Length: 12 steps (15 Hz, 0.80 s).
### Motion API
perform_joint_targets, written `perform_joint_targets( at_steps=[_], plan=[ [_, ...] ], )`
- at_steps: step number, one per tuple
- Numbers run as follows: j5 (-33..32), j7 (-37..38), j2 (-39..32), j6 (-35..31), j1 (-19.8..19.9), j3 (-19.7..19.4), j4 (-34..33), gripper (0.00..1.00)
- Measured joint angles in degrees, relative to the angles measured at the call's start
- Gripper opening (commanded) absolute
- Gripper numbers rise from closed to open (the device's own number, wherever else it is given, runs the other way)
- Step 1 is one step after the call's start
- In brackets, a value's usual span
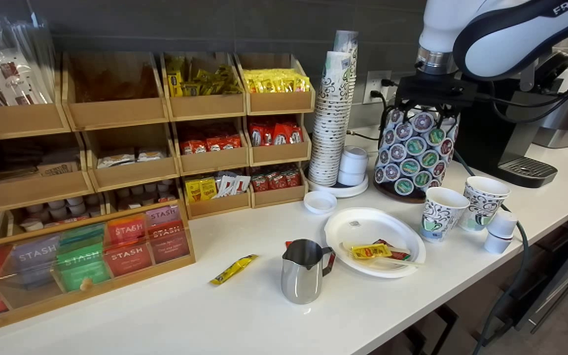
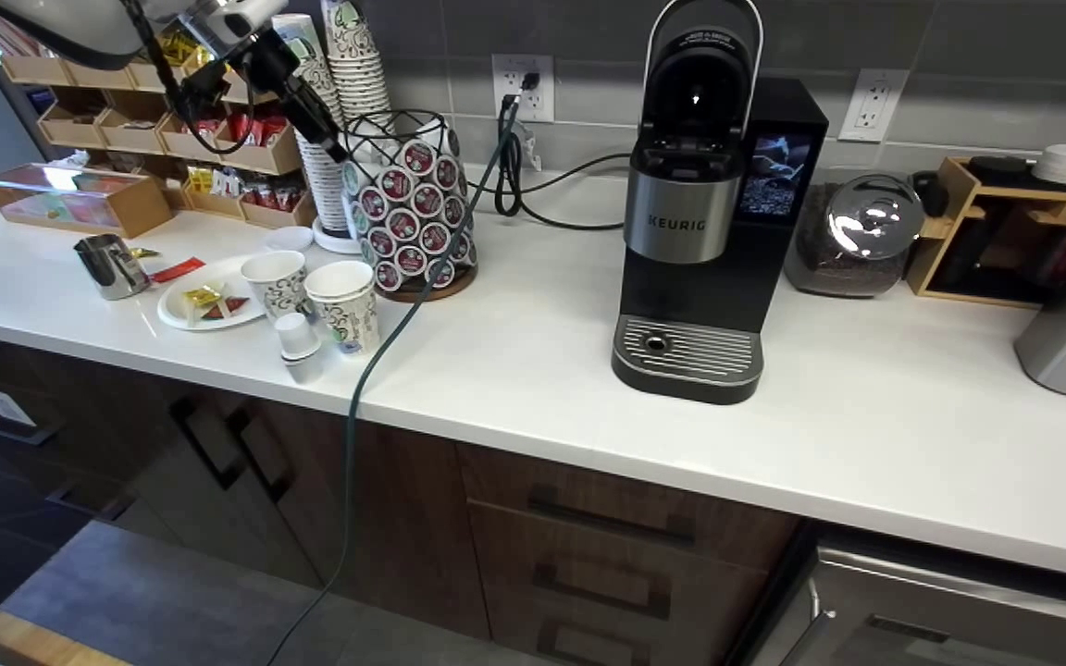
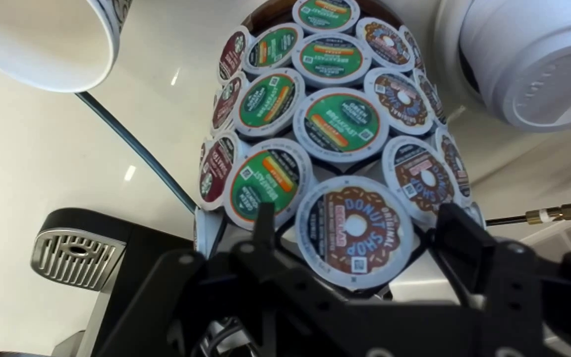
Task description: Put one cream on the table
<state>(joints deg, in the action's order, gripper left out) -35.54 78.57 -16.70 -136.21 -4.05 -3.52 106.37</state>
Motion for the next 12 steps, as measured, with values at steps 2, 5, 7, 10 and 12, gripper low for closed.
perform_joint_targets(
  at_steps=[2, 5, 7, 10, 12],
  plan=[
    [0.0, 0.0, 0.0, -0.3, -0.1, 0.0, 0.0, 0.35],
    [0.0, 0.0, 0.0, -0.6, -0.5, 0.0, 0.0, 0.27],
    [0.0, -0.1, 0.0, -0.6, -0.5, 0.0, 0.0, 0.27],
    [0.1, -0.3, 0.2, -0.6, -0.6, 0.0, 0.1, 0.27],
    [0.7, -1.2, 0.9, -0.6, -0.8, 0.2, 0.7, 0.27]
  ],
)
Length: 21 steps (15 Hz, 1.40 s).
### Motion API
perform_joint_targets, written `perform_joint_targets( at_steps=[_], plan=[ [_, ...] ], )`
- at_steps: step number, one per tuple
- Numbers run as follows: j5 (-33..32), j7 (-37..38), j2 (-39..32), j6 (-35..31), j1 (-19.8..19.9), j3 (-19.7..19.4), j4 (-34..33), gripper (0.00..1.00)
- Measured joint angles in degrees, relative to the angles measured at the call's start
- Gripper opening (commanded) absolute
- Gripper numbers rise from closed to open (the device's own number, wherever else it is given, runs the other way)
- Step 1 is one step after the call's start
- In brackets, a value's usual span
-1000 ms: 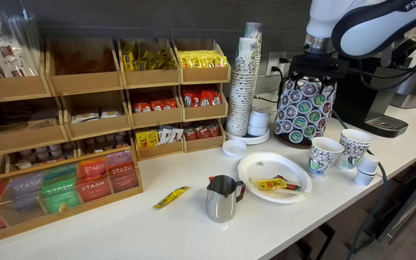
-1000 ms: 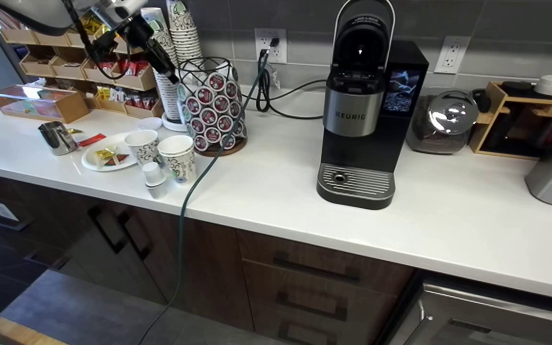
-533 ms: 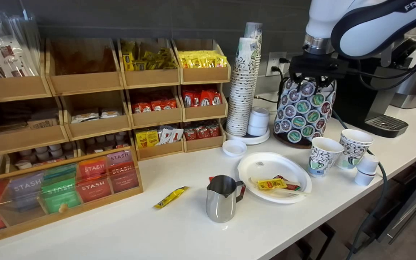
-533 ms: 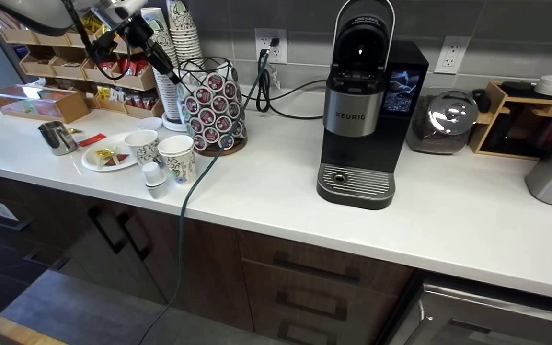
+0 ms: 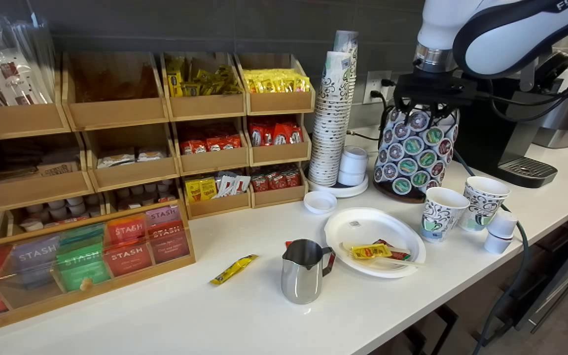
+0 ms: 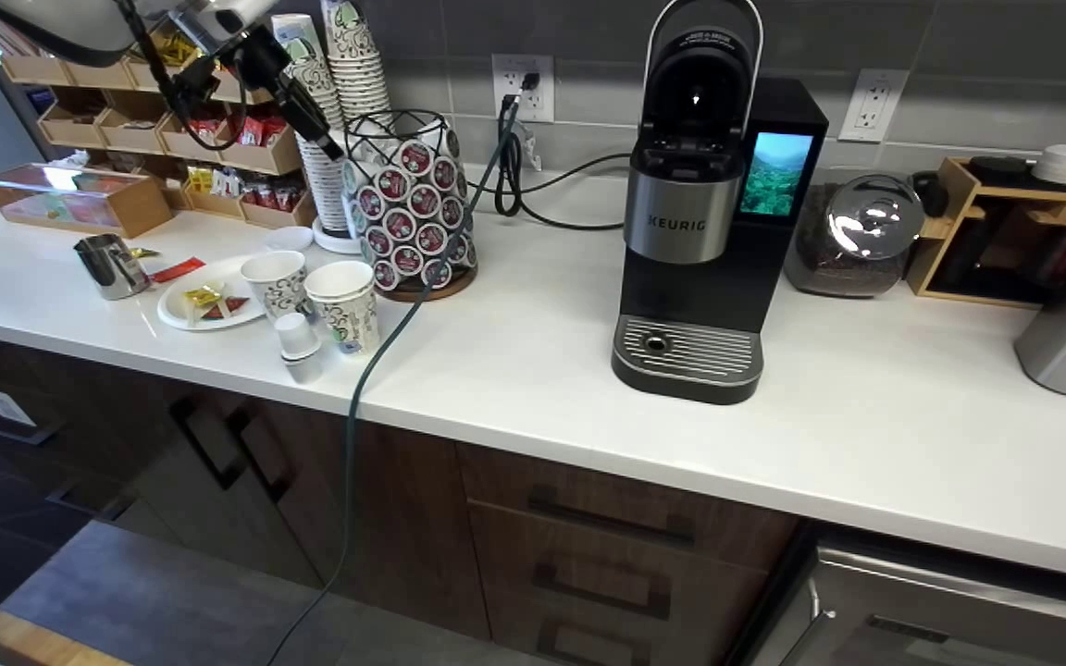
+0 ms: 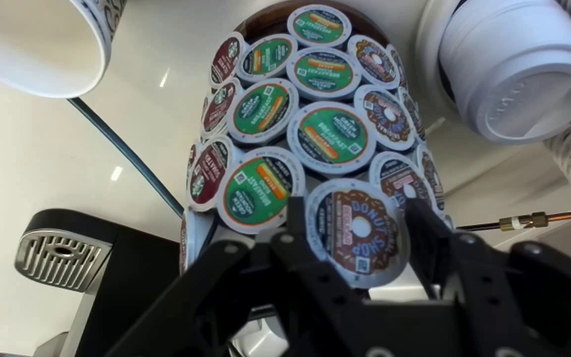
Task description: Put one cream on the table
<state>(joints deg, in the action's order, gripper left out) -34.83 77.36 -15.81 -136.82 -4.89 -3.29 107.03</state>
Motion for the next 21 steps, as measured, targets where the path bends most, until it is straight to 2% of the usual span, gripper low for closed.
perform_joint_targets(
  at_steps=[8, 13, 16, 19, 20, 21],
  plan=[
    [8.2, -8.1, 7.6, -0.1, -0.9, 2.6, 4.7, 0.27],
    [29.7, -23.1, 14.4, -2.9, 2.9, 2.4, 13.9, 0.27],
    [42.3, -30.8, 17.4, -3.6, 6.3, 0.2, 21.7, 0.27],
    [50.5, -34.4, 19.4, -6.7, 10.0, -3.1, 29.3, 0.27],
    [53.4, -35.7, 20.1, -8.3, 11.0, -4.1, 31.6, 0.52],
    [53.8, -36.7, 20.5, -8.6, 11.7, -4.5, 32.6, 0.52]
  ],
)
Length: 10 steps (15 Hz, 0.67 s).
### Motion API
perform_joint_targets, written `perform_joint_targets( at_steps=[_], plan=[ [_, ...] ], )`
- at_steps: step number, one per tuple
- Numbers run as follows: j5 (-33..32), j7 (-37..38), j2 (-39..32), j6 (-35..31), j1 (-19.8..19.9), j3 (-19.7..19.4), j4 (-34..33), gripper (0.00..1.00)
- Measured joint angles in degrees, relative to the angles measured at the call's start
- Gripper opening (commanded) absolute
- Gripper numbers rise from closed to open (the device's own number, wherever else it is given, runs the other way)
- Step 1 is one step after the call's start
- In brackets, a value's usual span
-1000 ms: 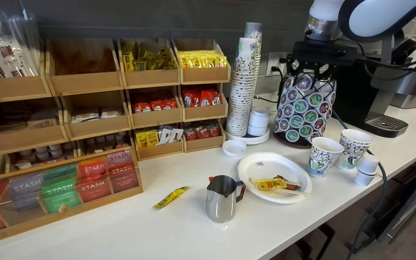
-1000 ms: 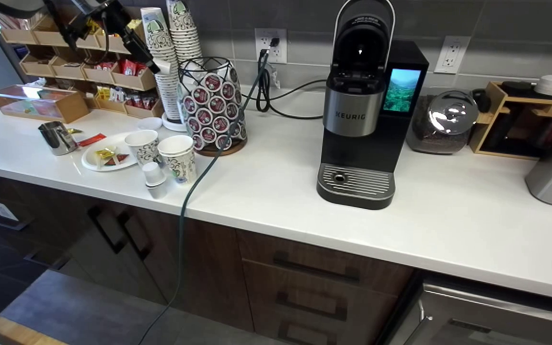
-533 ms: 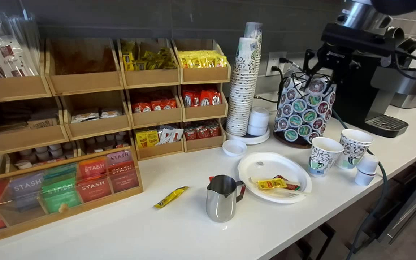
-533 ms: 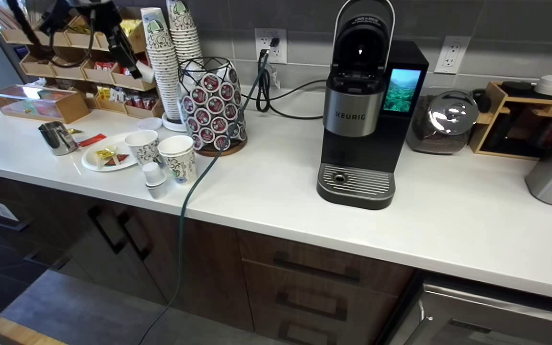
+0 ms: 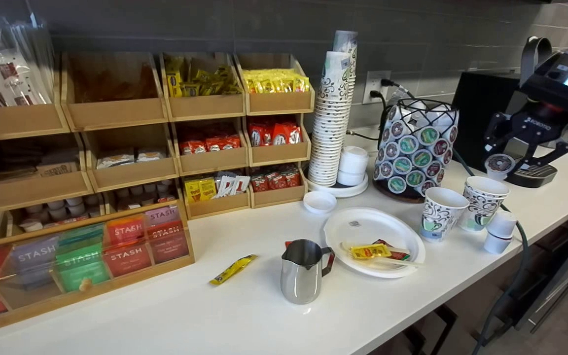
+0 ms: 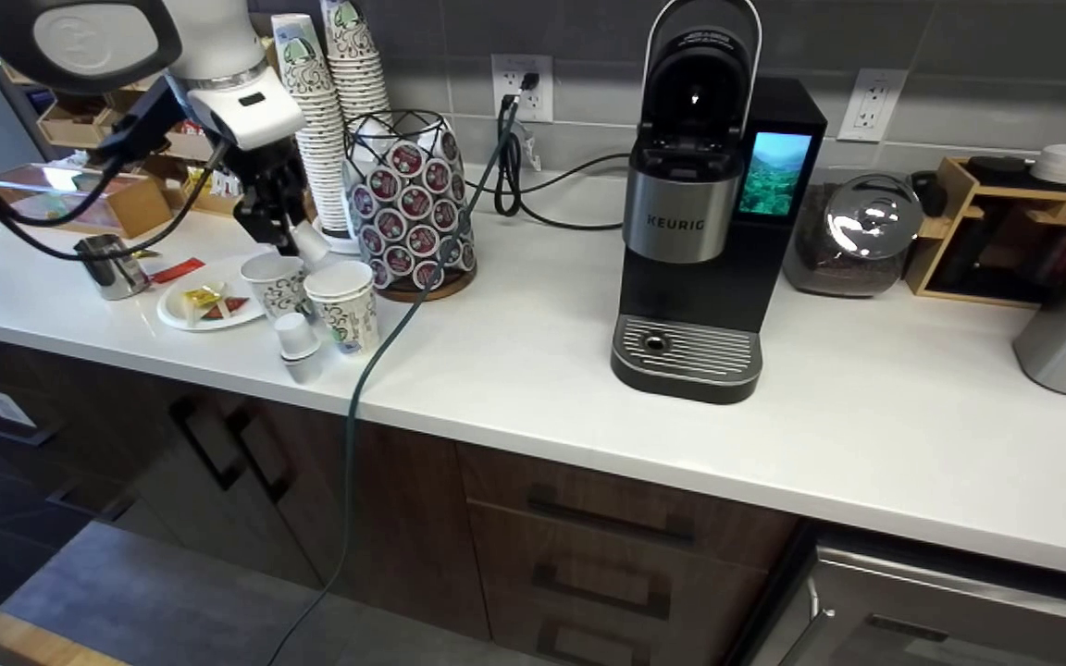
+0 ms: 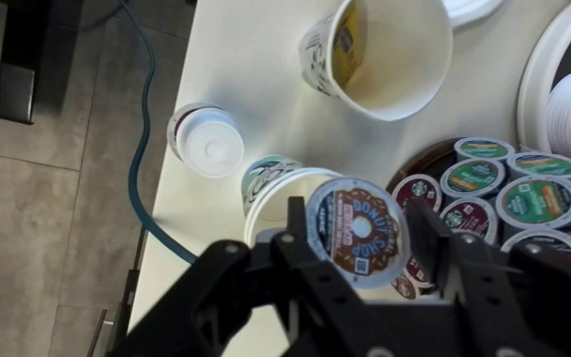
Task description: Put one cream on the table
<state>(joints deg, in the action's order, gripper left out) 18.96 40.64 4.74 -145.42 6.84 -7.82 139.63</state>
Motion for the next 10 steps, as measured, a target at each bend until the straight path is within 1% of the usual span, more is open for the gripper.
perform_joint_targets(
  at_steps=[2, 3, 5, 7, 8, 10],
  plan=[
    [-0.1, 0.0, 0.0, 0.0, 0.1, 0.2, -0.4, 0.52],
    [-0.1, 0.1, -0.1, 0.0, -0.1, 0.6, -0.7, 0.27],
    [-0.1, 0.9, -0.2, 0.0, -0.2, 0.9, -1.0, 0.27],
    [-0.1, 4.4, -1.0, 0.0, 0.9, 0.2, -1.7, 0.27],
    [-0.1, 5.5, -1.6, 0.0, 1.9, -0.7, -2.1, 0.27],
    [0.5, 5.6, -2.9, 0.3, 4.8, -3.7, -2.6, 0.27]
  ],
)
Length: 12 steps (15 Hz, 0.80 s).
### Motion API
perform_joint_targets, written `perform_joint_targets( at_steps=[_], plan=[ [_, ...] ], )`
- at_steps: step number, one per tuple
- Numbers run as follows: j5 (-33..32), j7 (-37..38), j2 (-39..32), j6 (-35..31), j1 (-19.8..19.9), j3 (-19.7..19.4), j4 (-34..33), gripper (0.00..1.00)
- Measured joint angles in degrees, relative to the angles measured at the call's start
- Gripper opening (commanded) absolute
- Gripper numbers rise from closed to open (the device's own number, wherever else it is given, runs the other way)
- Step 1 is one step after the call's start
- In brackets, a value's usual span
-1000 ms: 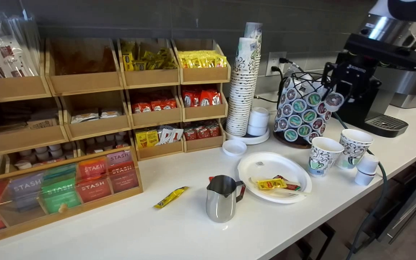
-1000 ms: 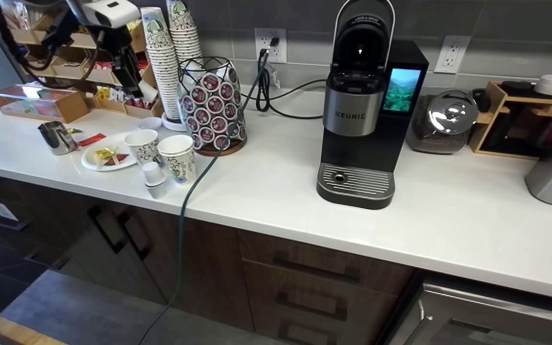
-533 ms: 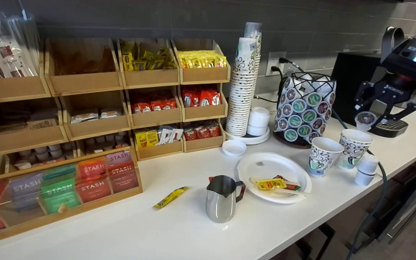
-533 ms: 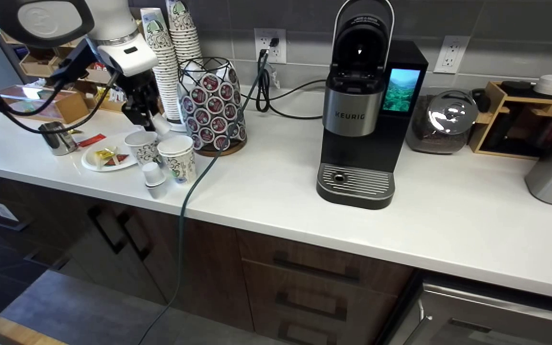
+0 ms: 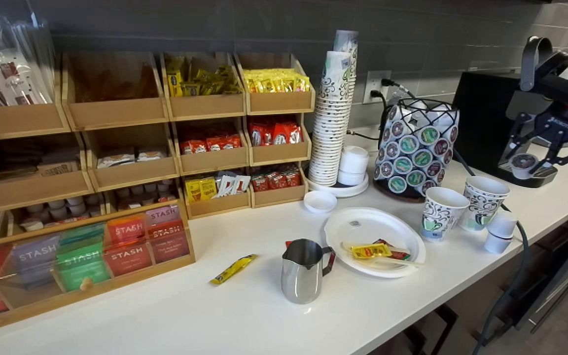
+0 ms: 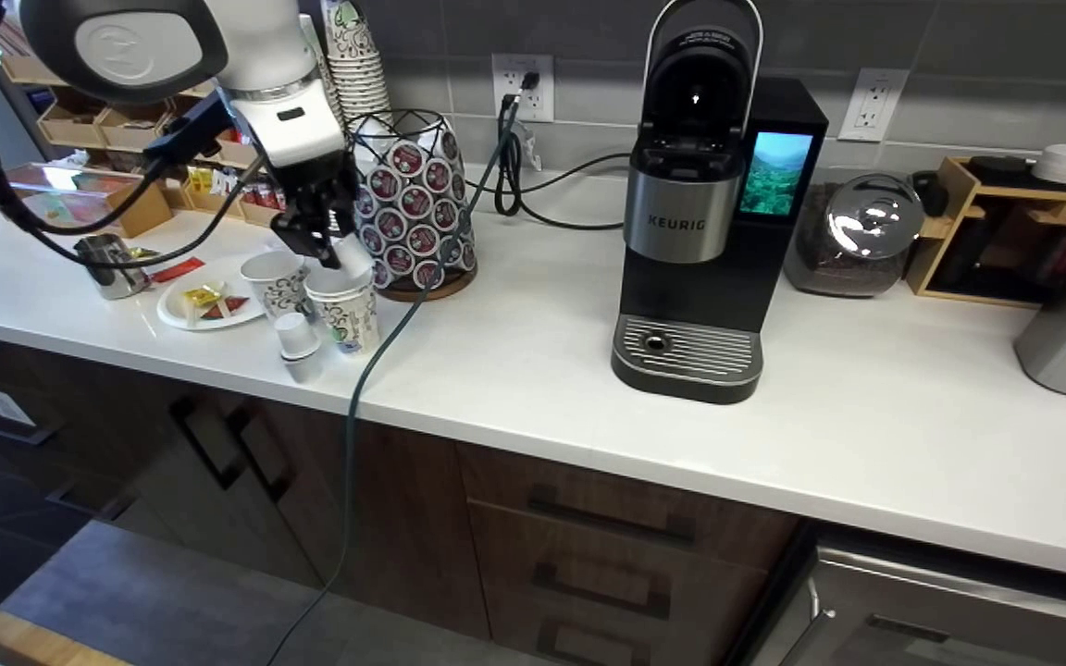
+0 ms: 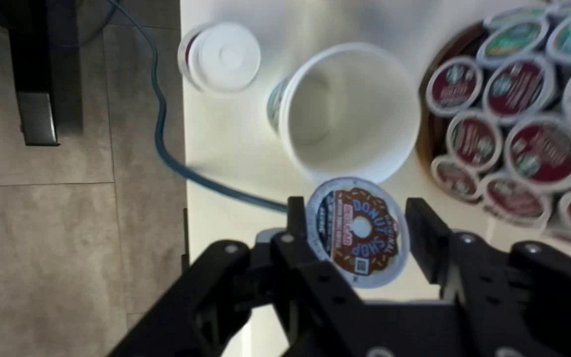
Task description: Put one cream on the table
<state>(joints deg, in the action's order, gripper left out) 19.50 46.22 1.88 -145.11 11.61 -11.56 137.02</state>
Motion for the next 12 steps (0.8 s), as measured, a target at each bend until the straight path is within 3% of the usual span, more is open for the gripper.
perform_joint_targets(
  at_steps=[2, 3, 7, 8, 12],
  plan=[
    [3.1, -1.8, -1.4, 0.8, 3.1, -3.5, -0.2, 0.27],
    [5.3, -3.2, -2.3, 1.4, 4.6, -5.1, -0.4, 0.52],
    [10.4, -6.2, -6.9, 2.7, 7.6, -7.6, -1.3, 0.52],
    [10.6, -6.2, -7.4, 2.7, 7.5, -7.5, -1.6, 0.27],
    [13.5, -3.6, -7.8, 3.4, 7.2, -7.3, -2.2, 0.27]
  ],
)
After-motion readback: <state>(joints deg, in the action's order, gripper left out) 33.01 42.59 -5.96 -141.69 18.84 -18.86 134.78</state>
